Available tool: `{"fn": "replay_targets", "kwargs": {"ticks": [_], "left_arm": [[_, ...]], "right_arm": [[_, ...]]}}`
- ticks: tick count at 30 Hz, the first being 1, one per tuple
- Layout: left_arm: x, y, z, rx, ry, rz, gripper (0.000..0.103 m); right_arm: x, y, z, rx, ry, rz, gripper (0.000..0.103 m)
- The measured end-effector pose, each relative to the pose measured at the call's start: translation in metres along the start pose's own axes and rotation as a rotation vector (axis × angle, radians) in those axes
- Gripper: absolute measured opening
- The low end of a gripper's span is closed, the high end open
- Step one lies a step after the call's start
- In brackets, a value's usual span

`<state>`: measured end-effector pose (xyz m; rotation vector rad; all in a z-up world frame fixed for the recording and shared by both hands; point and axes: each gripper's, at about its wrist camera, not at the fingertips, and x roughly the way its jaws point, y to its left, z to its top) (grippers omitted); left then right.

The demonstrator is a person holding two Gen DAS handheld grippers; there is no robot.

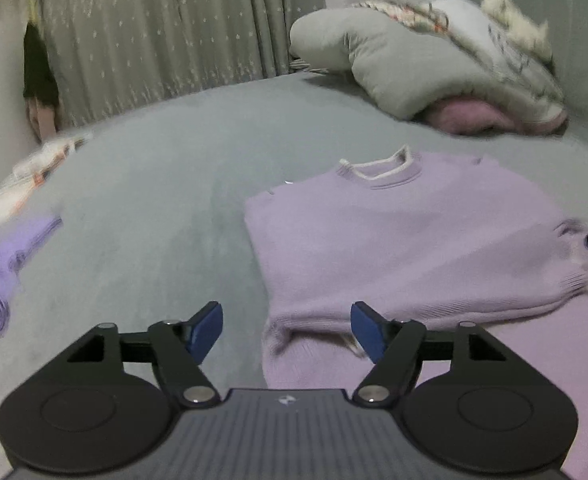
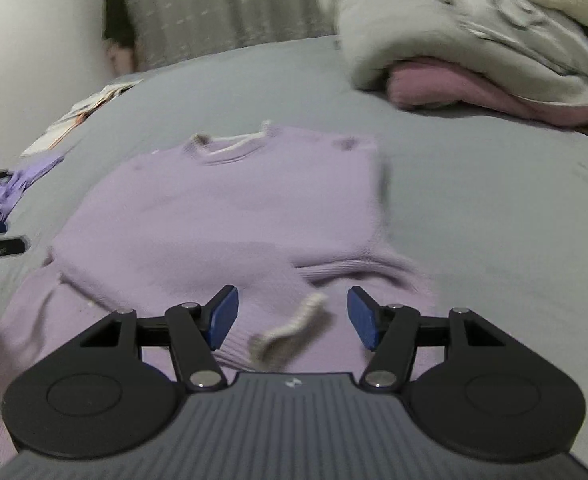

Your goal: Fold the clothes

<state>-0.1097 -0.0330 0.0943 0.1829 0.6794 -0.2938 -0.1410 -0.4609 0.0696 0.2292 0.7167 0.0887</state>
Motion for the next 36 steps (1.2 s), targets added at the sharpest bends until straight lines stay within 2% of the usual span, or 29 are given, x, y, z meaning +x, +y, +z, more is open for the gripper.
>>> {"fn": "replay_targets", "kwargs": {"ticks": [7, 10, 15, 17, 19, 20, 21, 25, 28, 31, 34, 35, 36], "left_arm": [[-0.049, 0.018, -0.056, -0.024, 0.041, -0.121, 0.072], [-0.067, 0.022, -0.079, -0.071, 0.062, -0.147, 0.075], [-0.076, 0.02, -0.117, -0.195, 0.159, -0.272, 0.076], [-0.074, 0.016, -0.121, -0.211, 0.178, -0.301, 0.076], [-0.069, 0.008, -0.128, -0.242, 0.217, -0.363, 0.076], [-0.066, 0.003, -0.13, -0.244, 0.235, -0.396, 0.077], [-0.062, -0.004, -0.133, -0.237, 0.252, -0.429, 0.083], [-0.054, -0.023, -0.134, -0.174, 0.255, -0.433, 0.086], [-0.054, -0.026, -0.132, -0.191, 0.24, -0.488, 0.086], [-0.038, -0.023, -0.132, -0.253, 0.247, -0.542, 0.086], [-0.03, -0.015, -0.131, -0.335, 0.256, -0.589, 0.089], [-0.029, -0.014, -0.13, -0.348, 0.259, -0.594, 0.089], [-0.029, -0.016, -0.13, -0.348, 0.259, -0.592, 0.089]], "right_arm": [[-0.037, -0.031, -0.019, 0.117, -0.02, 0.056, 0.063], [-0.055, -0.045, -0.039, 0.172, -0.002, 0.105, 0.063], [-0.074, -0.069, -0.071, 0.345, 0.03, 0.225, 0.063], [-0.083, -0.07, -0.082, 0.359, 0.038, 0.23, 0.063], [-0.092, -0.067, -0.088, 0.33, 0.045, 0.235, 0.063], [-0.096, -0.064, -0.091, 0.317, 0.049, 0.222, 0.063], [-0.1, -0.061, -0.094, 0.305, 0.054, 0.21, 0.063], [-0.101, -0.065, -0.107, 0.365, 0.08, 0.15, 0.063], [-0.099, -0.06, -0.112, 0.338, 0.102, 0.186, 0.062], [-0.094, -0.057, -0.122, 0.354, 0.135, 0.198, 0.062], [-0.087, -0.046, -0.132, 0.327, 0.153, 0.155, 0.061], [-0.088, -0.044, -0.134, 0.327, 0.142, 0.141, 0.058], [-0.088, -0.049, -0.136, 0.358, 0.134, 0.135, 0.047]]}}
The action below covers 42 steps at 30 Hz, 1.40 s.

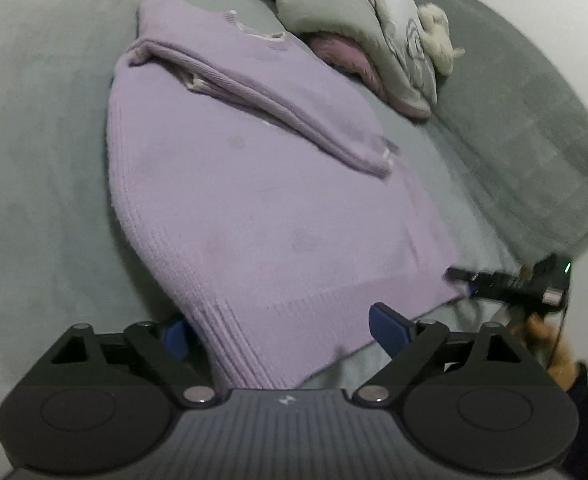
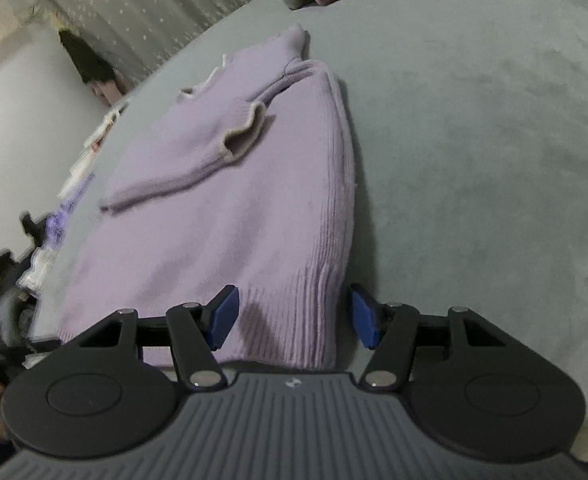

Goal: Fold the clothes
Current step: 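Grasp the sweater hem with both grippers, then fold the hem up toward the collar with both grippers and release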

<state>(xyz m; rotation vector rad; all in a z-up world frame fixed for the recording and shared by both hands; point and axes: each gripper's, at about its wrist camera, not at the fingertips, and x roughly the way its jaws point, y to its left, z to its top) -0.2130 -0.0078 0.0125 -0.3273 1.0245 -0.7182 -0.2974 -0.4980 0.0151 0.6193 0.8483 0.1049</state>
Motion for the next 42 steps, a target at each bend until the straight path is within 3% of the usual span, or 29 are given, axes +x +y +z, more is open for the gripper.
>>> {"fn": "replay_targets", "kwargs": {"ticks": [1, 2, 3, 5, 9, 12, 18, 25, 29, 34, 42], "left_arm": [[0.0, -0.002, 0.0, 0.007, -0.001, 0.006, 0.087], [0.001, -0.006, -0.002, 0.022, -0.012, 0.042, 0.074], [0.002, -0.009, -0.003, 0.033, -0.019, 0.078, 0.054], [0.003, -0.011, -0.001, 0.041, -0.023, 0.129, 0.037], [0.0, -0.008, 0.003, -0.01, -0.032, 0.141, 0.017], [-0.005, -0.015, 0.005, -0.006, -0.052, 0.15, 0.014], [-0.031, -0.025, 0.024, -0.101, -0.152, 0.143, 0.013], [-0.05, -0.036, 0.063, -0.177, -0.248, 0.116, 0.013], [-0.05, -0.032, 0.098, -0.231, -0.287, 0.126, 0.013], [-0.044, -0.017, 0.168, -0.345, -0.375, 0.107, 0.013], [0.005, 0.003, 0.265, -0.407, -0.404, 0.216, 0.013]], "right_arm": [[-0.001, -0.003, 0.001, 0.016, -0.004, -0.001, 0.041], [-0.003, -0.011, 0.0, 0.065, -0.013, 0.001, 0.032], [-0.004, -0.016, 0.0, 0.097, -0.015, 0.01, 0.028], [-0.003, -0.019, -0.001, 0.11, -0.018, 0.007, 0.024], [-0.003, -0.011, -0.004, 0.068, -0.025, 0.004, 0.01], [-0.019, -0.01, 0.0, 0.075, -0.089, 0.109, 0.009], [-0.044, -0.007, 0.015, 0.063, -0.225, 0.204, 0.009], [-0.046, 0.008, 0.053, 0.082, -0.292, 0.34, 0.009], [-0.036, 0.028, 0.096, 0.073, -0.335, 0.332, 0.009], [-0.018, 0.035, 0.147, 0.092, -0.384, 0.295, 0.009], [0.05, 0.055, 0.246, 0.051, -0.407, 0.212, 0.009]]}}
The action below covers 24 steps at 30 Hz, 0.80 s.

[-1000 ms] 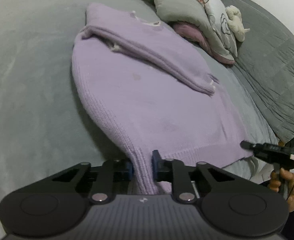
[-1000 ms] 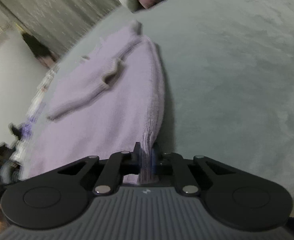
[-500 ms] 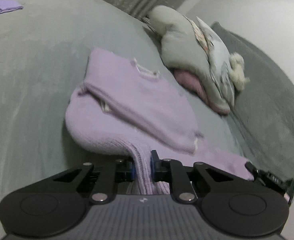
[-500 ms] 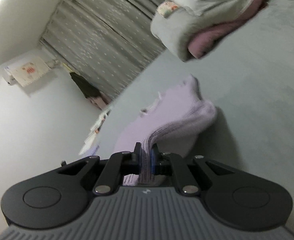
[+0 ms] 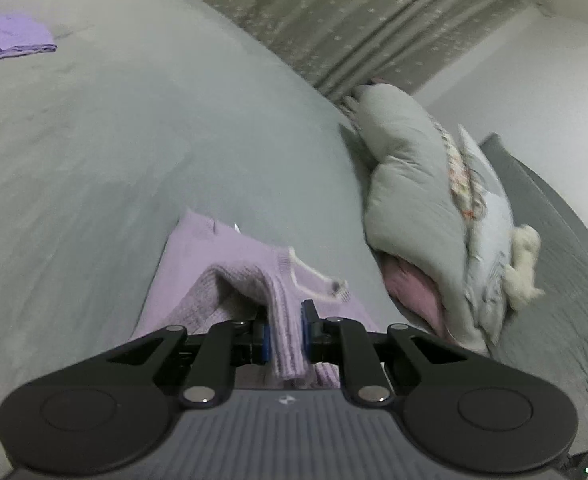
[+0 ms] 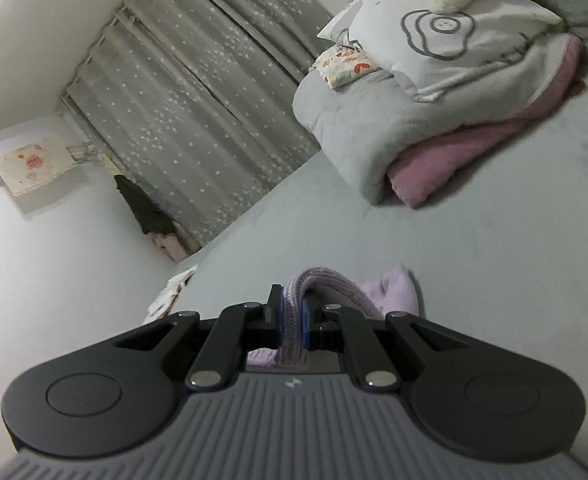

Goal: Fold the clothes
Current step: 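Fold the hem up toward the collar with both grippers and release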

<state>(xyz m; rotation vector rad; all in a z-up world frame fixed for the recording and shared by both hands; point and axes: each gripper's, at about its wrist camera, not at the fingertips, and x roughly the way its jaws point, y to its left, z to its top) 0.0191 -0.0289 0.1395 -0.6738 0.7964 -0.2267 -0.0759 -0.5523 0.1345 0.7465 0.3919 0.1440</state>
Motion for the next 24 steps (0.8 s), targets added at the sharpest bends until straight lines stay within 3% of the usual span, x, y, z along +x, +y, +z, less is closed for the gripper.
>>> {"fn": "replay_targets", "kwargs": {"ticks": [5, 14, 20, 24], "left_arm": [[0.057, -0.005, 0.032, -0.028, 0.008, 0.055, 0.013], [0.153, 0.015, 0.069, -0.042, 0.076, 0.176, 0.014], [0.177, 0.037, 0.072, -0.036, 0.107, 0.149, 0.019], [0.174, 0.051, 0.079, -0.082, 0.107, 0.096, 0.026]], "right_arm": [[0.07, -0.016, 0.023, 0.005, 0.015, -0.052, 0.009], [0.173, -0.061, 0.017, 0.052, 0.079, -0.164, 0.009], [0.2, -0.074, 0.01, 0.044, 0.12, -0.205, 0.011], [0.203, -0.078, 0.01, 0.035, 0.158, -0.206, 0.02]]}}
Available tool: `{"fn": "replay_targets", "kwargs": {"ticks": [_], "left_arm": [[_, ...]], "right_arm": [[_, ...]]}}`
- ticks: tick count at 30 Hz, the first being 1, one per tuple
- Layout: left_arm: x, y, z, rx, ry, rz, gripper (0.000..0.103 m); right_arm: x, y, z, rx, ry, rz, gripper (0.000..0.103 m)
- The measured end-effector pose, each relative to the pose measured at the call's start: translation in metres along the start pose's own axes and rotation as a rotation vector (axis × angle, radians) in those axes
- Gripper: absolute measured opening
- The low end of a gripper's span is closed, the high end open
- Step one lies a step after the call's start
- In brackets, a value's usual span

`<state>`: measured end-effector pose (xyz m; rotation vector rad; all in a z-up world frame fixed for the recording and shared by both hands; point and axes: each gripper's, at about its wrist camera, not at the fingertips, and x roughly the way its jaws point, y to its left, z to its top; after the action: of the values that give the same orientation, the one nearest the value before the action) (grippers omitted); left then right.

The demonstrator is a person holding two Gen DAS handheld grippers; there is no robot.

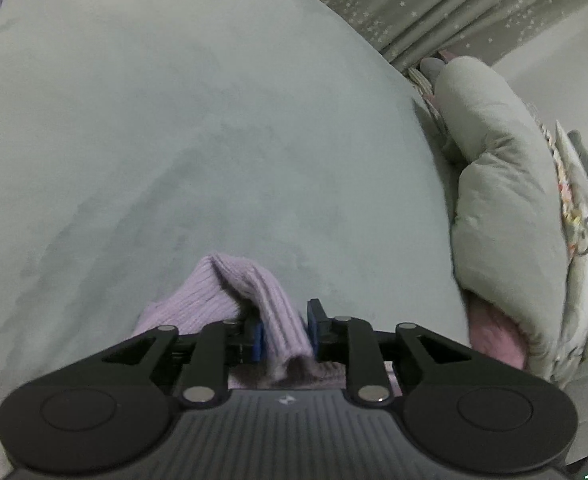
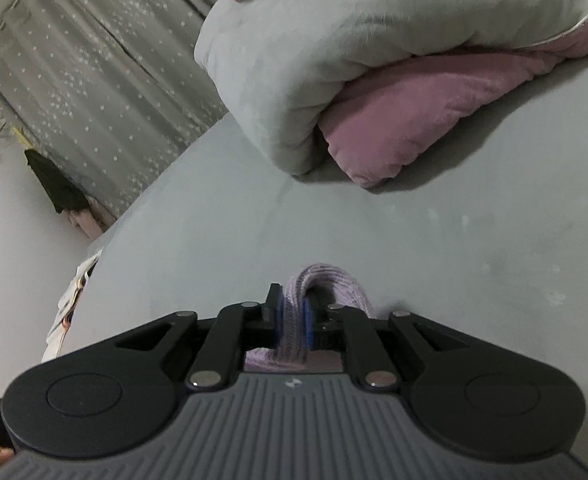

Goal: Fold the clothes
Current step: 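Fold the hem up toward the collar with both grippers and release, then smooth the folded sweater flat with both open grippers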

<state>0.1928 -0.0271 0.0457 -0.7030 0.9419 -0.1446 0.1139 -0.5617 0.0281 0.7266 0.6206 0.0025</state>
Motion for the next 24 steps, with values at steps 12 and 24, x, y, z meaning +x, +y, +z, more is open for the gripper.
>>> {"fn": "replay_targets", "kwargs": {"ticks": [12, 24], "left_arm": [[-0.071, -0.012, -0.005, 0.182, -0.187, 0.037, 0.065], [-0.031, -0.092, -0.118, 0.701, -0.078, 0.211, 0.065]], "right_arm": [[-0.016, 0.028, 0.014, -0.121, -0.079, -0.098, 0.064], [-0.034, 0.107, -0.047, -0.552, 0.062, -0.009, 0.064]]}}
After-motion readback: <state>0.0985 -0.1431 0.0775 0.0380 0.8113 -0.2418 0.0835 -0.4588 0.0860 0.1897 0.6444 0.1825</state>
